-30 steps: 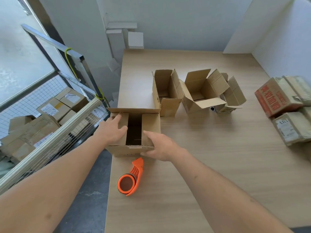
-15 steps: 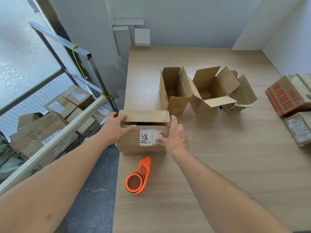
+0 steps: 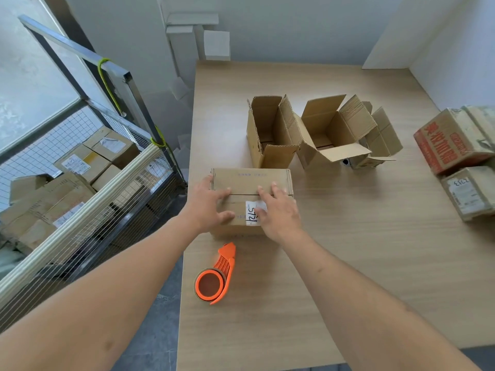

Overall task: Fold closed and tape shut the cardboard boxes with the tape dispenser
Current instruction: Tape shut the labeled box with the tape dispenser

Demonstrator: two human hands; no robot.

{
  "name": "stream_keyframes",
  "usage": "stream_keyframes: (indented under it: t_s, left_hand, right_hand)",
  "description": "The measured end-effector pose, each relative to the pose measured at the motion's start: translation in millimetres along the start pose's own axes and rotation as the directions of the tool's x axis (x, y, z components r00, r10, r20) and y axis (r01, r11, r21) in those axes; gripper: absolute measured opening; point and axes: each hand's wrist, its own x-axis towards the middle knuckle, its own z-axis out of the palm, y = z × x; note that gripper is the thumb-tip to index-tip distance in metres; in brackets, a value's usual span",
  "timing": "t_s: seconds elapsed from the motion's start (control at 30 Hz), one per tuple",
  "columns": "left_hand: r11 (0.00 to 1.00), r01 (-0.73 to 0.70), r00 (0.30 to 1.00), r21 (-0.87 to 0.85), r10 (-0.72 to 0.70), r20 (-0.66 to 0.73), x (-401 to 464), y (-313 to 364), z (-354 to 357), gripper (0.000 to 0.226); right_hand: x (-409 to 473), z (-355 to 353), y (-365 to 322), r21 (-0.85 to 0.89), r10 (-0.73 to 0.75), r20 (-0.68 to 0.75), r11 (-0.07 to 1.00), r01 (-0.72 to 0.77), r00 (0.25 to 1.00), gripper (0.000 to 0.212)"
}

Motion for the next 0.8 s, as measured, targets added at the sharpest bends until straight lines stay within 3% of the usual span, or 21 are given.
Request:
stream_keyframes:
  t_s: [0.1,0.27,0.33,0.4,0.47,0.57,0.73,0.8]
  left_hand:
    - [1.000,-0.017,1.000,0.016,0.017,0.003,-5.9,11.8,11.4,0.071]
    - [0.999,-0.011,1.000,-0.030,0.012,0.005,-21.8,17.9,18.3,0.082]
    - [0.992,0.018,0.995,-0.124,-0.030,-0.097,-31.2,20.2,23.1,0.082]
    - [0.977,0.031,0.967,-0.210,-0.082,-0.242,-43.6,19.3,30.5,0.066]
    - [0.983,0.026,0.952,-0.183,-0.081,-0.297,-58.7,17.1,41.0,0.047]
    - [0.993,0.067,0.960,-0.093,-0.089,-0.264,-81.4,11.8,63.9,0.030]
    - [0.985,0.164,0.954,-0.056,-0.173,-0.243,-108.5,3.6,102.0,0.043]
    - [0.969,0.246,0.958,-0.009,-0.244,-0.151,-112.4,-0.1,114.7,0.044]
  right_hand:
    - [-11.9,6.4,15.3,-0.071,0.004,0.009,0.998,-0.003,1.000,0.058]
    - [-16.9,10.1,27.7,-0.043,-0.027,0.032,0.999,0.029,0.999,0.057]
    - [-16.3,14.7,28.7,-0.053,-0.037,0.015,0.998,0.037,0.999,0.056]
    - [-16.9,20.3,28.9,-0.065,-0.046,-0.009,0.997,0.045,0.999,0.056]
    - [-17.1,25.0,30.4,-0.079,-0.054,-0.039,0.996,0.051,0.998,0.055]
    - [-18.2,30.6,32.5,-0.087,-0.063,-0.069,0.995,0.057,0.996,0.055]
    - [-22.0,35.1,32.9,-0.114,-0.084,-0.103,0.991,0.072,0.991,0.054]
    - [-21.3,34.6,33.7,-0.109,-0.087,-0.102,0.991,0.075,0.991,0.054]
